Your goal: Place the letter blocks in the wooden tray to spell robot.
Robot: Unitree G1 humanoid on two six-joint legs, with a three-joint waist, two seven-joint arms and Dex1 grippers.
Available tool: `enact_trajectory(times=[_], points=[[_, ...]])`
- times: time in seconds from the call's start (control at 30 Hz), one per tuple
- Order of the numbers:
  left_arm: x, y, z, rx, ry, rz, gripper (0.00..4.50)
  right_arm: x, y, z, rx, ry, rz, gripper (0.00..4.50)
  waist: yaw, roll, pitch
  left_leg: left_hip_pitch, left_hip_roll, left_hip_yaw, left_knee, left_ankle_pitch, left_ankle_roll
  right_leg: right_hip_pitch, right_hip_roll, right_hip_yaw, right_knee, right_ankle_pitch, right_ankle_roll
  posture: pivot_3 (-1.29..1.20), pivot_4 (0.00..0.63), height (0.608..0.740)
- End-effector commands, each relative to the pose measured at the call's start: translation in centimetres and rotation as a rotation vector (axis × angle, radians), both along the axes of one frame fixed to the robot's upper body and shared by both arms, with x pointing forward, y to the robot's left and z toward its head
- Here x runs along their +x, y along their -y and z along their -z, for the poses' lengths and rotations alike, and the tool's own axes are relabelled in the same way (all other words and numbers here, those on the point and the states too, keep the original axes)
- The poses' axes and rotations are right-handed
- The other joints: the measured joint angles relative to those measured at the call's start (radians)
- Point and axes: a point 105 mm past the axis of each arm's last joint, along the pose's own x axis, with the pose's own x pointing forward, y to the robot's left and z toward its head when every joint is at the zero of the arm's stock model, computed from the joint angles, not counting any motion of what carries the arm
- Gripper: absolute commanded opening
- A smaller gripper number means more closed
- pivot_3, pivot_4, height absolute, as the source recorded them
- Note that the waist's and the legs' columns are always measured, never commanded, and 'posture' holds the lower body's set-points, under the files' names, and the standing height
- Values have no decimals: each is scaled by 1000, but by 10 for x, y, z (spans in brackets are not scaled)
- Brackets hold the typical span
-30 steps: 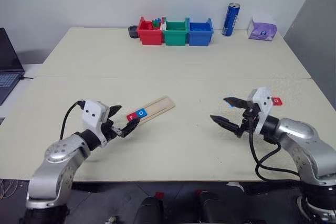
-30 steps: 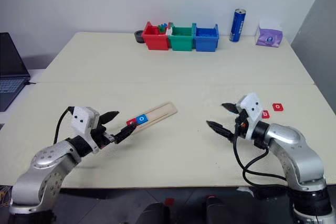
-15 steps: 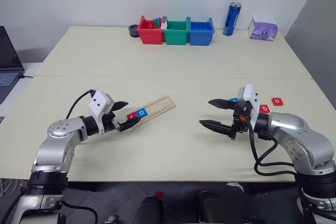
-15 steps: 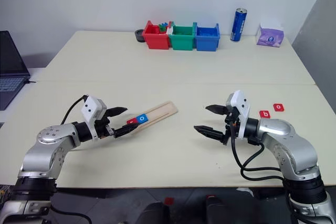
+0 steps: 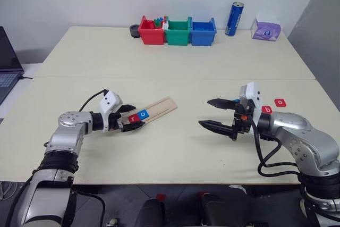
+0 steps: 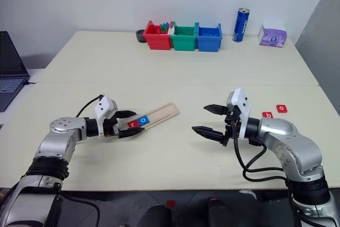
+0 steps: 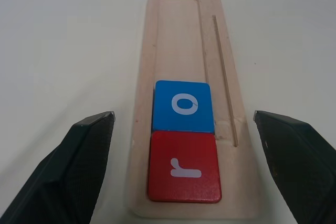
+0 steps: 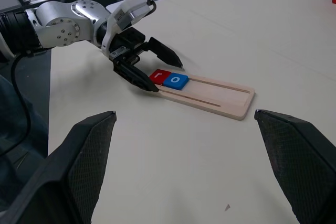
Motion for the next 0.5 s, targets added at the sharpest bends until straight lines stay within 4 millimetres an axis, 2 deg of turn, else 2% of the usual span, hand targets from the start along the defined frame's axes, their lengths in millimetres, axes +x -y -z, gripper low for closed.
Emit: enact_trajectory(times=[0.03,0.5], points=[[3,1,-3,14,11,24,4500,-5,-3,-14,12,51,-19,4487,0,0,0,0,0,0,0,0,0,0,0,0,0,0,0,0,150,740],[2,1,16,74,-40,66,4500,-2,-4,-18,27,59,0,4487,1,0,0,0,0,0,1,0,0,0,0,0,1,0,0,0,150,740]])
